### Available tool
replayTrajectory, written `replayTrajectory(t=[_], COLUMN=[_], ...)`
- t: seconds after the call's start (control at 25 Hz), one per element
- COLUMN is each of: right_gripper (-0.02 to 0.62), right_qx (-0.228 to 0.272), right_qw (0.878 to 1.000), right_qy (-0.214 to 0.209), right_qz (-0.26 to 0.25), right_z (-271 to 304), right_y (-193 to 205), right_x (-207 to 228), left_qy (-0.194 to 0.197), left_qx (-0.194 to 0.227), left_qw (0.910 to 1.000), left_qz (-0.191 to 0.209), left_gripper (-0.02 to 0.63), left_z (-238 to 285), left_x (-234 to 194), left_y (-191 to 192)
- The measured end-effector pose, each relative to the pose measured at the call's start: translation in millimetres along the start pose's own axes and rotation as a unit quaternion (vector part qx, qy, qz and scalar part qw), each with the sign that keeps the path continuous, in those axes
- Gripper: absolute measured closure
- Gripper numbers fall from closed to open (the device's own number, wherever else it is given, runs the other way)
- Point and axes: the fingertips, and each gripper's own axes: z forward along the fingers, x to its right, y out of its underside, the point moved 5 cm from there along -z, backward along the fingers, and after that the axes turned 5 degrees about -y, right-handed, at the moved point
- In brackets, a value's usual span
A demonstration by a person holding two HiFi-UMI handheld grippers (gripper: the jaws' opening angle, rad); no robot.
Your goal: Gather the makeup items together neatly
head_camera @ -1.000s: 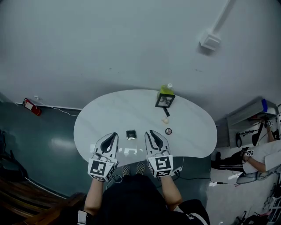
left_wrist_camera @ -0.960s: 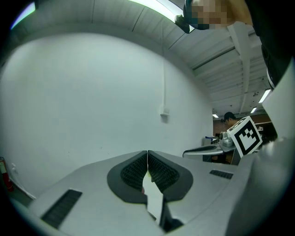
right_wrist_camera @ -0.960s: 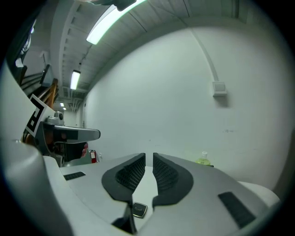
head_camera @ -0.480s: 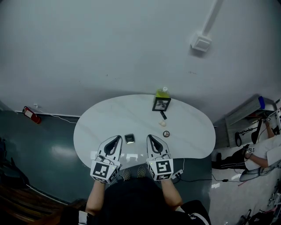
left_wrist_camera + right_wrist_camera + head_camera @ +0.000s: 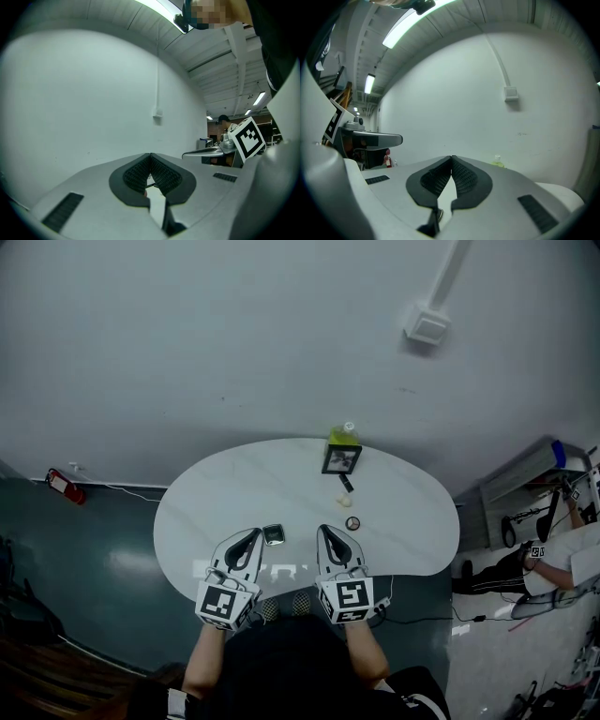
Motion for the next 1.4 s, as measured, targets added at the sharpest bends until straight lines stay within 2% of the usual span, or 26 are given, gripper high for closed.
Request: replayTrajectory(t=[0.16, 0.32, 0.44, 0.56, 0.68, 0.92, 1.08, 1.2, 1.4], right_gripper=[0.565, 0.565, 0.565, 0.565, 0.565, 0.563, 0.563, 0.563, 0.563], right_qx=[-0.003, -0.012, -0.021, -0.027, -0.039, -0.073, -0.1, -0.118, -0.146], right_qw=[1.0, 0.999, 0.998, 0.997, 0.995, 0.991, 0.987, 0.985, 0.981], right_qy=[0.011, 0.03, 0.053, 0.075, 0.091, 0.107, 0.107, 0.102, 0.095], right_qz=[0.002, 0.004, 0.013, 0.015, 0.018, 0.042, 0.061, 0.071, 0.09], right_z=[-2, -7, -11, -11, -10, -10, -6, -3, 5], right_y=[3, 10, 17, 26, 39, 86, 124, 150, 196], right_x=[10, 26, 45, 69, 92, 129, 149, 161, 170], left_qy=[0.013, 0.027, 0.039, 0.052, 0.062, 0.098, 0.107, 0.114, 0.108], left_qx=[-0.005, -0.013, -0.023, -0.04, -0.035, -0.098, -0.113, -0.14, -0.134], left_qw=[0.9997, 0.9993, 0.999, 0.9978, 0.9974, 0.9903, 0.9879, 0.9836, 0.9847], left_qz=[0.02, 0.02, 0.003, 0.004, -0.016, -0.008, -0.008, -0.004, -0.028], left_gripper=[0.586, 0.586, 0.586, 0.586, 0.586, 0.586, 0.586, 0.586, 0.586], left_z=[9, 19, 31, 50, 74, 112, 134, 146, 161], left_x=[9, 17, 22, 29, 40, 66, 80, 88, 94], left_y=[1, 6, 13, 24, 39, 85, 114, 136, 175])
